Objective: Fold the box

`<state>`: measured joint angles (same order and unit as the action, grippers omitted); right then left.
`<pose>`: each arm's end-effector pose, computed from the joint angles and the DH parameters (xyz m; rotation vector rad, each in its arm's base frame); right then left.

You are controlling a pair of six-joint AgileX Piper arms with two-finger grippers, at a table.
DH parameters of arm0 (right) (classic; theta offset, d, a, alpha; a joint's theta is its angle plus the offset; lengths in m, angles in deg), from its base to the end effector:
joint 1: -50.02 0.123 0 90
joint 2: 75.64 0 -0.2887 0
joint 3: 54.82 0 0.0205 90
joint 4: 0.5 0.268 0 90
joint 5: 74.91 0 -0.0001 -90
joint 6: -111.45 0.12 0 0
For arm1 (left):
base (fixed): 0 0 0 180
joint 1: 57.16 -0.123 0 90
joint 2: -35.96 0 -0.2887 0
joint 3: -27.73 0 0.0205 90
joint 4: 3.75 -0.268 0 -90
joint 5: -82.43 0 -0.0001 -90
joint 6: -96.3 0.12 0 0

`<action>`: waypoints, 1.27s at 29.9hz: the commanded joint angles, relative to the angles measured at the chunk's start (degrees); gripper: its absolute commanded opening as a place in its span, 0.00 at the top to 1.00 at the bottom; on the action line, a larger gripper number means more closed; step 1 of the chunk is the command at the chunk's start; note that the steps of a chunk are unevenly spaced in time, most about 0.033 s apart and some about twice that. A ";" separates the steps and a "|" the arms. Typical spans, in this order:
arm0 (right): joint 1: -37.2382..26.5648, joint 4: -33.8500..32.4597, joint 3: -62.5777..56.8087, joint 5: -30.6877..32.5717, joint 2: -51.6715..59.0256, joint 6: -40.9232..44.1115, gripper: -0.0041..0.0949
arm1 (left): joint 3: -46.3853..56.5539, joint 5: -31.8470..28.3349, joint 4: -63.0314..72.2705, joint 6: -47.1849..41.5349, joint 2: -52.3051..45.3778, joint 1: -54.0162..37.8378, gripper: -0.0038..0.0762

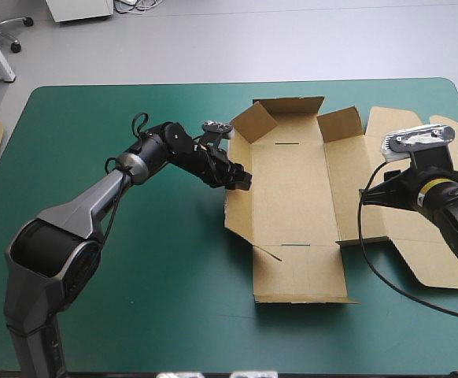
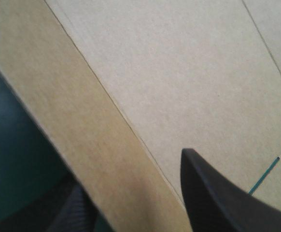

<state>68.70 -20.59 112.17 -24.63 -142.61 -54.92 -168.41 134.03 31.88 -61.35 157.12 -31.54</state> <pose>0.2356 0.0462 0.3834 -0.2082 2.2072 -0.1158 0.3961 -0.2508 0.2272 0.7139 2.5579 -0.7854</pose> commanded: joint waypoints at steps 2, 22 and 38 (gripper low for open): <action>-0.48 -1.27 2.05 -2.10 0.94 -0.61 0.54 | -2.08 0.78 1.25 -1.60 -1.40 0.32 0.50; -0.48 -0.88 2.14 -3.67 0.94 -0.93 0.57 | -2.47 3.47 -11.29 0.87 -2.50 1.22 0.97; -0.48 -0.66 2.58 -5.05 0.94 0.24 0.57 | -23.85 14.21 -25.40 29.68 -2.52 -0.65 0.97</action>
<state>68.70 -19.88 112.87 -25.34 -142.61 -54.72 -186.96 150.46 10.24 -38.64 158.23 -32.28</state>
